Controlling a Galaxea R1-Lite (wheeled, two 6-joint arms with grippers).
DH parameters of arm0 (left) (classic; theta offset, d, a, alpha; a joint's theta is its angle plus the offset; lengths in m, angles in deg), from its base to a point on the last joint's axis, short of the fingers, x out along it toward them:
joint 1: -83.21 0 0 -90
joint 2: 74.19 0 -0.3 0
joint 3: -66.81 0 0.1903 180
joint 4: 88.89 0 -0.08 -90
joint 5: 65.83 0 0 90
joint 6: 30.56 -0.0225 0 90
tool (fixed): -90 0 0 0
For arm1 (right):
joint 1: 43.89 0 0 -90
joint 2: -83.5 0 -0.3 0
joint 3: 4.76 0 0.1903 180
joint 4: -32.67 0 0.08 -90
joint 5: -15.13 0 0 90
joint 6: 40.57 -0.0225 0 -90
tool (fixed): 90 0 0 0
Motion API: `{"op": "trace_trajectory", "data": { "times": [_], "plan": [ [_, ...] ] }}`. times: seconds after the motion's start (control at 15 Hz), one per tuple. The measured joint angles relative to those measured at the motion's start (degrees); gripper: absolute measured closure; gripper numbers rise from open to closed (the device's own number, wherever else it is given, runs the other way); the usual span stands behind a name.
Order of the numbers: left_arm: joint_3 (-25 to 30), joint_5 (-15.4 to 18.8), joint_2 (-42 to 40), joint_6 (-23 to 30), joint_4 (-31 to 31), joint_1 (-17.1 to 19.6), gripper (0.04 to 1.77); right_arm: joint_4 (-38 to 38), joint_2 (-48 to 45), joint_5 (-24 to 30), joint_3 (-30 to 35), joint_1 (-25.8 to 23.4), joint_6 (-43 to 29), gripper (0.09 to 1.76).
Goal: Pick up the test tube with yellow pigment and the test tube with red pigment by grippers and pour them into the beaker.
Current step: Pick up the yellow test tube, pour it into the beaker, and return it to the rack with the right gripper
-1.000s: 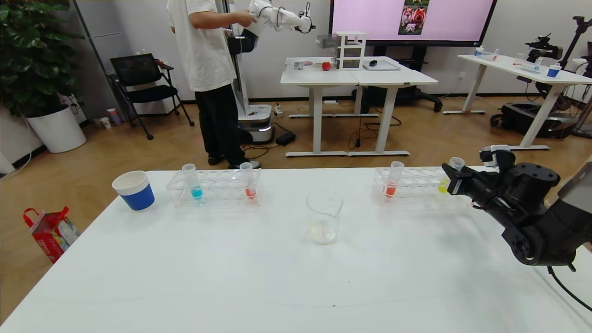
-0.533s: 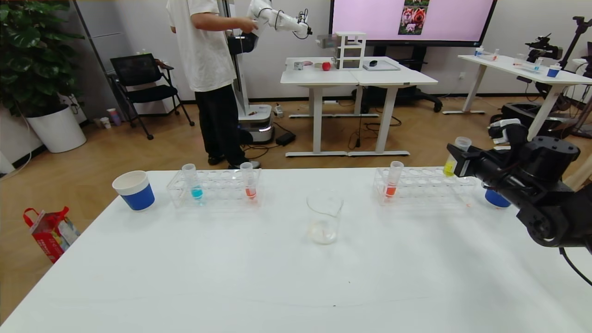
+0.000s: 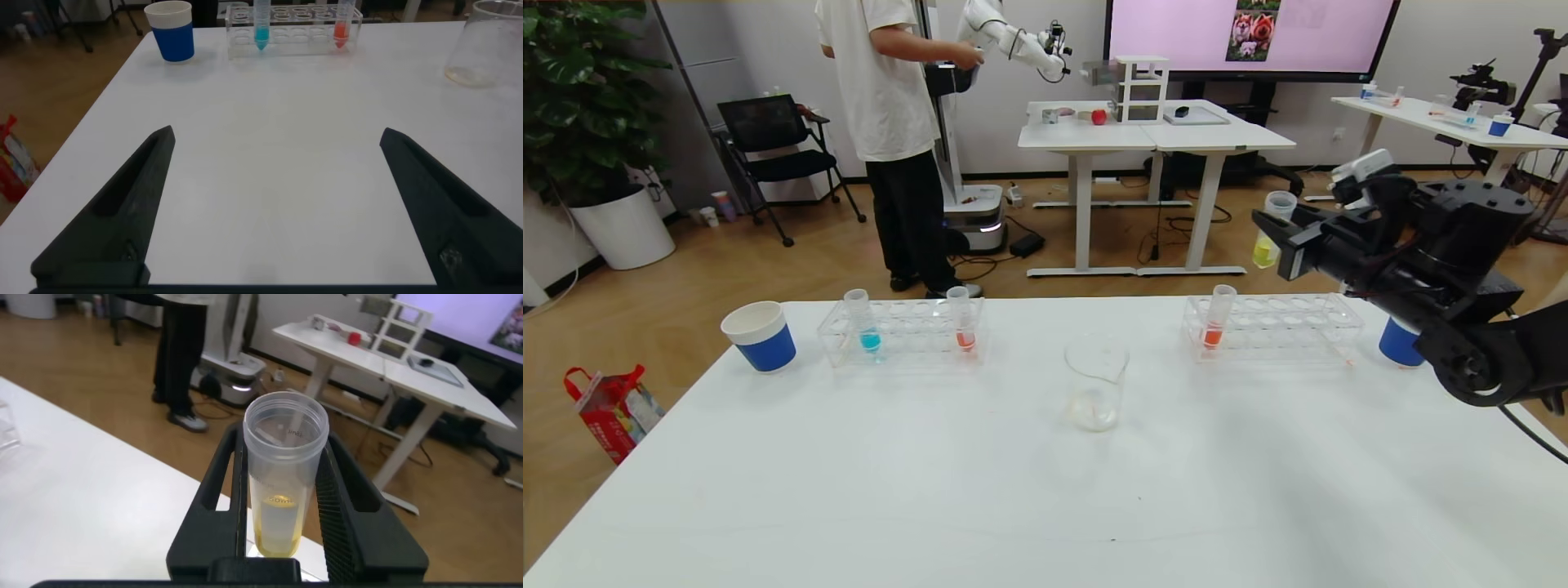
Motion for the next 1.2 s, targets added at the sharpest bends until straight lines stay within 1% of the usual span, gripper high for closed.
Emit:
{"op": "trace_trajectory", "data": {
  "times": [0.2,0.27,0.4,0.53,0.67,0.73,0.87,1.0,1.07,1.2],
  "plan": [
    [0.00,0.00,0.00,0.02,0.02,-0.02,0.06,0.67,-0.13,3.27,-0.15,7.66,4.62,1.33],
    [0.00,0.00,0.00,0.02,0.00,-0.02,0.06,2.85,0.44,5.36,0.24,10.08,7.74,1.33],
    [0.00,-0.02,0.00,0.02,0.00,-0.02,0.06,8.34,2.29,8.86,0.74,12.40,11.37,1.33],
    [0.00,0.00,0.00,0.02,0.00,-0.02,0.06,14.57,5.79,10.72,0.77,13.86,16.90,1.33],
    [0.00,0.00,0.00,0.00,0.02,0.00,0.06,17.37,9.14,12.35,0.90,14.95,22.71,1.33],
    [0.00,-0.02,0.00,0.02,0.02,-0.02,0.06,17.42,10.30,13.36,0.99,15.30,24.55,1.33],
    [0.00,0.00,0.00,0.02,0.00,-0.02,0.06,17.42,11.65,13.49,1.01,15.90,27.26,1.33],
    [0.00,0.00,0.00,0.02,0.00,-0.02,0.06,17.83,12.68,13.75,0.85,16.24,31.72,1.33],
    [0.00,0.00,0.00,0.02,0.00,-0.02,0.06,17.85,13.06,14.96,0.74,16.18,33.65,1.33],
    [0.00,0.00,0.00,0.02,0.02,-0.02,0.06,16.93,13.53,20.00,-0.12,15.91,39.96,1.33]
  ]
}}
